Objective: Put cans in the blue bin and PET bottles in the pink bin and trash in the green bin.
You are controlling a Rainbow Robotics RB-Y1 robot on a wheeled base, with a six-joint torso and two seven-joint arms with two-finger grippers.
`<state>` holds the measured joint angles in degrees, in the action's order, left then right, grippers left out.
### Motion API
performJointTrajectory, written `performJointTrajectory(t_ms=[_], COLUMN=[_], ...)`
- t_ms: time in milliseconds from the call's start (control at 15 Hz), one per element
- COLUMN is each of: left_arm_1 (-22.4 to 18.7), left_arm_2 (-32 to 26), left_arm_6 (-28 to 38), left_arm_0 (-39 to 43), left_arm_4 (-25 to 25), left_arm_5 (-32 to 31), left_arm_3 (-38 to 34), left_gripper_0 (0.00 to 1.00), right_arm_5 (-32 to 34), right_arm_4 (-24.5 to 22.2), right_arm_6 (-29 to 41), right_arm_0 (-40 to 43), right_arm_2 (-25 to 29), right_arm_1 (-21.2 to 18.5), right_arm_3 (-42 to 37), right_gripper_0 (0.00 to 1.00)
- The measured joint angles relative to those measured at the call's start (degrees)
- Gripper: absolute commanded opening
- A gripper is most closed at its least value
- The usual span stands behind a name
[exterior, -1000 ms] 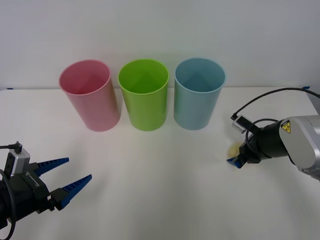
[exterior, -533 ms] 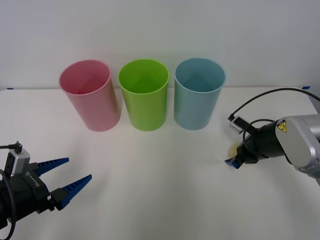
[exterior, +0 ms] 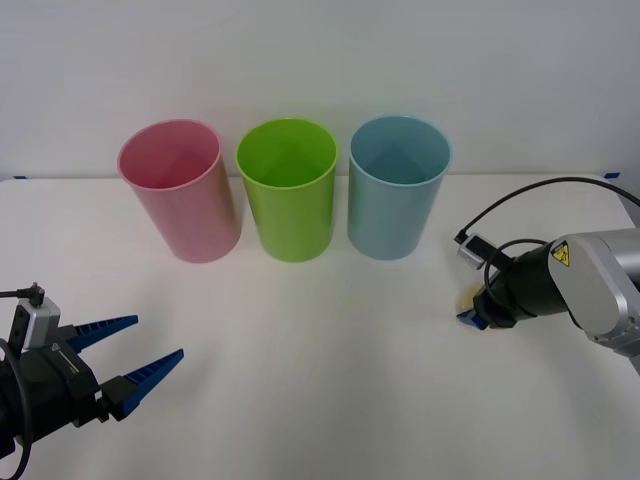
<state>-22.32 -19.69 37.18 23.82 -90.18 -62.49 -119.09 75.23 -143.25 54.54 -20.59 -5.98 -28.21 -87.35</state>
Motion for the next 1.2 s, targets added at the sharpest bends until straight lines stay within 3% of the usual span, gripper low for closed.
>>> performJointTrajectory(t_ms=[467, 867, 1200], left_arm_1=[0.00, 0.00, 0.00], left_arm_2=[0.00, 0.00, 0.00], left_arm_6=[0.00, 0.00, 0.00], left_arm_0=[0.00, 0.00, 0.00], left_arm_4=[0.00, 0.00, 0.00], left_arm_5=[0.00, 0.00, 0.00], left_arm_3=[0.00, 0.00, 0.00], left_gripper_0=[1.00, 1.00, 1.00], right_arm_5=[0.00, -0.69, -1.24], right_arm_4=[-1.40, 0.21, 9.98], right_arm_6=[-0.05, -0.35, -1.00], right_arm_0=[-0.14, 0.42, 9.47], right_arm_2=[-0.26, 0.10, 4.25], right_arm_1=[0.00, -0.04, -0.01], right_arm_3=[0.00, -0.96, -14.46], right_gripper_0=[0.00, 0.00, 0.00])
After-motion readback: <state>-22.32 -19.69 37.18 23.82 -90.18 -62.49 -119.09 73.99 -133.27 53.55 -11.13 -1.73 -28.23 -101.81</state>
